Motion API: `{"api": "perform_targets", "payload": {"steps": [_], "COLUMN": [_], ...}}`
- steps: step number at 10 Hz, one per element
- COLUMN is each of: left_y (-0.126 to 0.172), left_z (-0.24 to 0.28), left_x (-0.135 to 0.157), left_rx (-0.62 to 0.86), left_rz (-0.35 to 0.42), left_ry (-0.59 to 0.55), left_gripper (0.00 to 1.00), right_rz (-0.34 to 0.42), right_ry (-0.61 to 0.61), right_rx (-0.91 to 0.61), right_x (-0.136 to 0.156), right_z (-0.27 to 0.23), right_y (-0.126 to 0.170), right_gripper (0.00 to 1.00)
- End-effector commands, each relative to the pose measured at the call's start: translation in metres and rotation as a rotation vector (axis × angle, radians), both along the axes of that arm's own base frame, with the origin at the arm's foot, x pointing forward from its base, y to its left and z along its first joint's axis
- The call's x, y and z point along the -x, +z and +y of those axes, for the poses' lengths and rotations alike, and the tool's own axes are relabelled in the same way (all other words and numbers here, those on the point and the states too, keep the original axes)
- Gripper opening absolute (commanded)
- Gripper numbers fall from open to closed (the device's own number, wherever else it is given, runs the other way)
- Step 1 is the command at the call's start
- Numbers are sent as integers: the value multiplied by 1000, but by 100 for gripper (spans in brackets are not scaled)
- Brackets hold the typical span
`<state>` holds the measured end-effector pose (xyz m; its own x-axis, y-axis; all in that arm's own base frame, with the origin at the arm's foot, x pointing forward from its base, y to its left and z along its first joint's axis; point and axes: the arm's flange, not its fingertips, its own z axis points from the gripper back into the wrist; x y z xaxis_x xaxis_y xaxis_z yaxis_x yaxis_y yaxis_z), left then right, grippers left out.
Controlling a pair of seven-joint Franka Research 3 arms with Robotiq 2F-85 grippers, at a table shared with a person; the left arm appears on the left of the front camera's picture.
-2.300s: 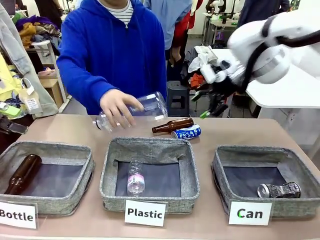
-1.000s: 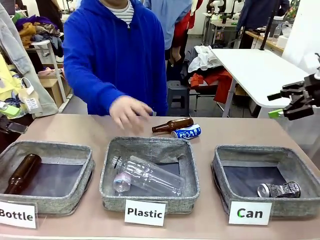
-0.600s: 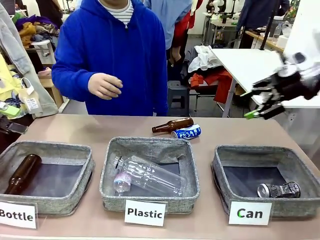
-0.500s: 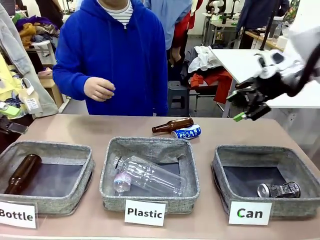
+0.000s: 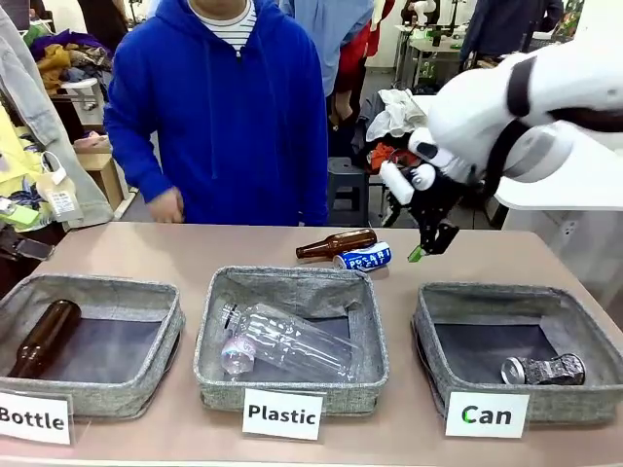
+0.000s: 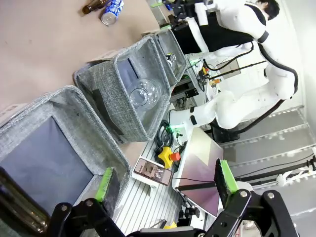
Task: Sort the can waste into the basket.
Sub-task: Pick up the can waste from the table and place it in the right Fabric basket.
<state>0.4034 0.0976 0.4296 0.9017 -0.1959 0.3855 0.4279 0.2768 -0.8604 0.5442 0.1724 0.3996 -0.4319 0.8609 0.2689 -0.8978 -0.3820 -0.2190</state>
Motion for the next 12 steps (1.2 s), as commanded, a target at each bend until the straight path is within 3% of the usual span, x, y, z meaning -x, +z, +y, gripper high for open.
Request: {"api": "perform_targets", "payload": {"steps": [1, 8, 12], "left_y": [3, 3, 3], "left_z": [0, 0, 0], "left_x": [2, 2, 2], "left_rx": [6, 6, 6], "left_rz": [4, 4, 4], "left_ry": [-1, -1, -1], "left_gripper": [100, 100, 100], "right_rz": [-14, -219, -212], "right_ry": [19, -21, -28], "right_rx": [89, 135, 162], "right_x": [-27, -46, -60], "right_z": [20, 54, 70], "right_y": [-23, -85, -124], "right_gripper": [100, 100, 100]}}
